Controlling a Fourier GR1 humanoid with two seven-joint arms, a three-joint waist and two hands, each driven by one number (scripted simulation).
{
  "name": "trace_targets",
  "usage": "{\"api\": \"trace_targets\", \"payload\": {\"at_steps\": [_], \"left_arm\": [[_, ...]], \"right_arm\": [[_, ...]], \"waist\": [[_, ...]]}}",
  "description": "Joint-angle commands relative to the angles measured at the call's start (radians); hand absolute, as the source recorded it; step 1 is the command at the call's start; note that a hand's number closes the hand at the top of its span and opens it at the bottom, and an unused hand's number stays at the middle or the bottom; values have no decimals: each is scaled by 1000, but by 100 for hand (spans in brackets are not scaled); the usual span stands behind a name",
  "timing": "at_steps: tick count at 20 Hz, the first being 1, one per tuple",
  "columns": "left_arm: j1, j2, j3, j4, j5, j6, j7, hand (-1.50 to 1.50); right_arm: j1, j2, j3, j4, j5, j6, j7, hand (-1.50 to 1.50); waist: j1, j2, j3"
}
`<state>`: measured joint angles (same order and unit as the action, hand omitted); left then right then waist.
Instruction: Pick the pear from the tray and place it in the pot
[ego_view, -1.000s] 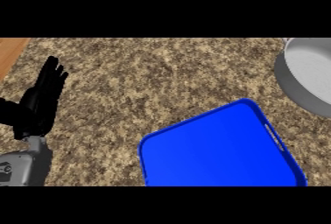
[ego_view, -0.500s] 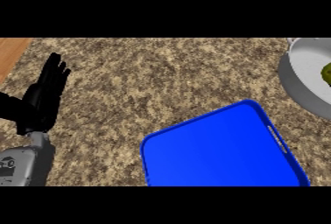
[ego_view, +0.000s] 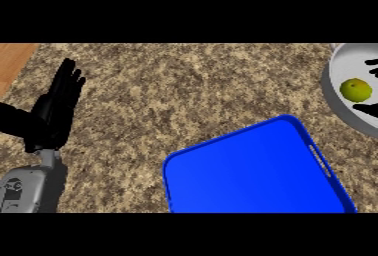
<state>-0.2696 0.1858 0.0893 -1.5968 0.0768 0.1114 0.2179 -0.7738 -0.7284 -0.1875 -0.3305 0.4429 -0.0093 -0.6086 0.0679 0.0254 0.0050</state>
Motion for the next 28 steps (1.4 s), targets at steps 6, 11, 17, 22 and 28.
{"api": "trace_targets", "payload": {"at_steps": [6,11,17,22,28], "left_arm": [[20,2,6,-16,-6,9,16,0],[11,20,38,-5,20,-6,12,0],[41,-7,-6,-25,-5,-6,-7,0],[27,16,8,-58,5,-11,26,0],[33,14,24,-48,21,-17,10,0]], "right_arm": [[-76,-5,-175,128,-192,274,-122,-150],[-56,-100,-258,193,-266,405,-130,-150],[-47,-227,-298,217,-301,540,-99,-150],[-6,-265,-305,217,-308,587,-89,-150],[51,-312,-297,187,-303,660,-115,-150]], "waist": [[-12,-2,1],[-13,3,2],[-8,4,3],[-3,4,6],[-8,7,8]]}}
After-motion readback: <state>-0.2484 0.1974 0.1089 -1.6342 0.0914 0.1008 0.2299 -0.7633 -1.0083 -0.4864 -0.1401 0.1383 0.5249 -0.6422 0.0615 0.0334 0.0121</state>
